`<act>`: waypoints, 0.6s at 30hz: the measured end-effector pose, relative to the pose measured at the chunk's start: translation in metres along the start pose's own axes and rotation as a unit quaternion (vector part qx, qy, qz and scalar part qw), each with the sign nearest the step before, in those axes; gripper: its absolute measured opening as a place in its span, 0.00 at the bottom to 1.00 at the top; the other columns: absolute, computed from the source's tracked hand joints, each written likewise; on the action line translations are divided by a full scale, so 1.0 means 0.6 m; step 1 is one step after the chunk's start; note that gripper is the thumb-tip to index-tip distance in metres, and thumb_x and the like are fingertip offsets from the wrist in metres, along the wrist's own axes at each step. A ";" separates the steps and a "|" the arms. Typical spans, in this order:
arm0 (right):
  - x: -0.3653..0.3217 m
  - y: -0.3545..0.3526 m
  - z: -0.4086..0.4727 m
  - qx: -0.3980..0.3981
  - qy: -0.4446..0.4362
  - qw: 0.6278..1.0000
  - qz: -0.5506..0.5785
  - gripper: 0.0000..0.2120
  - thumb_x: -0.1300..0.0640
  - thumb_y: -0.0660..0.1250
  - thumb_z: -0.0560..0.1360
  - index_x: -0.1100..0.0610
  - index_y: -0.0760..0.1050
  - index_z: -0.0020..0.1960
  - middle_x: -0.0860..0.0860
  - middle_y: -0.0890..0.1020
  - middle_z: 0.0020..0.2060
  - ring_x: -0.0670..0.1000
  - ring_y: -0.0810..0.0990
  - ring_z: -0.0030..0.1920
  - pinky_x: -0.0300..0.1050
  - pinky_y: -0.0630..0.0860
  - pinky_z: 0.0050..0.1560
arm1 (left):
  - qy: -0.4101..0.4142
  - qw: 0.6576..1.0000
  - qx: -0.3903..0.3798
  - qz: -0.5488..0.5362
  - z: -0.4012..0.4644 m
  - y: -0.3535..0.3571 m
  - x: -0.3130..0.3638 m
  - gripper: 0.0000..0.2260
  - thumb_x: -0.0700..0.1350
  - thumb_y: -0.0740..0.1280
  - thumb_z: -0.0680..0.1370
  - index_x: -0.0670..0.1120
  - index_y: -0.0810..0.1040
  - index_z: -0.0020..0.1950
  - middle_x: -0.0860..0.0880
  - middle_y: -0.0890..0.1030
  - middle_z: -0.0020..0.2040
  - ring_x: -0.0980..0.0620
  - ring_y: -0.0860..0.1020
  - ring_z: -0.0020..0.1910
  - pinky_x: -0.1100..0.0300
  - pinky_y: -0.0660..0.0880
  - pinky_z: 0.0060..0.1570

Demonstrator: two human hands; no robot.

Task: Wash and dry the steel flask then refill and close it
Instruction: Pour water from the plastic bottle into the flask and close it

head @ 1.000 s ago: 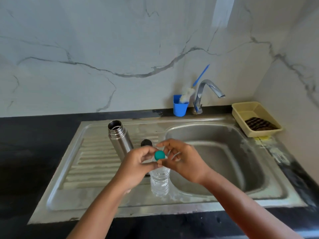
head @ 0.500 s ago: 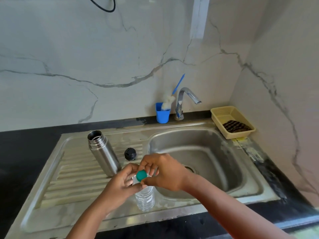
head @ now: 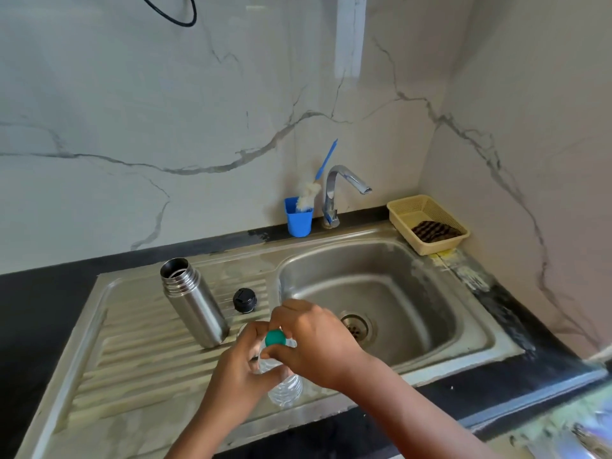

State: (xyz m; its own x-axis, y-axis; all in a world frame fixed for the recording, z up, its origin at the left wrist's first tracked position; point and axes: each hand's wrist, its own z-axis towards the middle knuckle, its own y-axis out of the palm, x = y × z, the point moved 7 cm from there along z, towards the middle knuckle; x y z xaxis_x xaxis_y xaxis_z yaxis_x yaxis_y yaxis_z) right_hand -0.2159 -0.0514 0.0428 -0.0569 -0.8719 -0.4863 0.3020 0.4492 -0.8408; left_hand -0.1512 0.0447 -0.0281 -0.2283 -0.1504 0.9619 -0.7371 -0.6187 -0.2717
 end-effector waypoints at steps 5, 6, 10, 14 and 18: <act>-0.022 0.005 0.003 0.004 -0.049 0.998 -0.050 0.10 0.57 0.70 0.74 0.60 0.78 0.53 0.53 0.79 0.49 0.56 0.76 0.51 0.36 0.60 0.45 | -0.006 1.000 -0.001 -0.018 0.006 -0.014 -0.010 0.24 0.37 0.79 0.63 0.62 0.79 0.48 0.53 0.85 0.51 0.59 0.81 0.51 0.66 0.74 0.48; -0.024 0.005 0.003 -0.002 -0.059 0.997 -0.054 0.10 0.57 0.70 0.74 0.61 0.78 0.52 0.54 0.79 0.48 0.56 0.76 0.50 0.36 0.61 0.45 | -0.006 1.000 0.000 -0.013 0.006 -0.014 -0.011 0.23 0.41 0.80 0.62 0.63 0.79 0.48 0.53 0.85 0.51 0.59 0.81 0.52 0.67 0.74 0.48; -0.025 0.001 -0.001 -0.035 -0.086 0.995 -0.043 0.10 0.62 0.71 0.72 0.59 0.79 0.54 0.51 0.78 0.49 0.52 0.75 0.47 0.36 0.63 0.43 | -0.015 1.000 0.002 0.002 0.000 -0.009 -0.014 0.22 0.37 0.81 0.65 0.54 0.79 0.52 0.65 0.82 0.41 0.67 0.78 0.43 0.73 0.72 0.41; -0.029 0.000 0.003 -0.091 -0.114 0.989 -0.014 0.19 0.71 0.70 0.69 0.56 0.81 0.57 0.49 0.80 0.51 0.50 0.78 0.49 0.43 0.76 0.44 | -0.019 1.000 0.019 0.007 -0.002 -0.016 -0.019 0.24 0.39 0.81 0.66 0.54 0.78 0.57 0.64 0.83 0.47 0.65 0.78 0.46 0.70 0.72 0.44; -0.018 -0.018 0.009 -0.081 -0.051 0.994 0.047 0.18 0.60 0.73 0.72 0.52 0.78 0.61 0.47 0.79 0.54 0.45 0.77 0.49 0.35 0.74 0.49 | -0.005 1.000 0.011 0.004 -0.003 -0.015 -0.011 0.25 0.38 0.81 0.67 0.53 0.78 0.59 0.66 0.83 0.48 0.68 0.79 0.51 0.71 0.71 0.50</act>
State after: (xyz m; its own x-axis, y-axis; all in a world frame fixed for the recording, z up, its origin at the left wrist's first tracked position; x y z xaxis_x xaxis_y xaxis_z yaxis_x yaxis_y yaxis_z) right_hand -0.2131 -0.0478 0.0585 0.0640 -0.8359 -0.5451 0.1441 0.5483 -0.8238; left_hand -0.1443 0.0528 -0.0322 -0.2274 -0.1638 0.9599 -0.7207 -0.6346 -0.2790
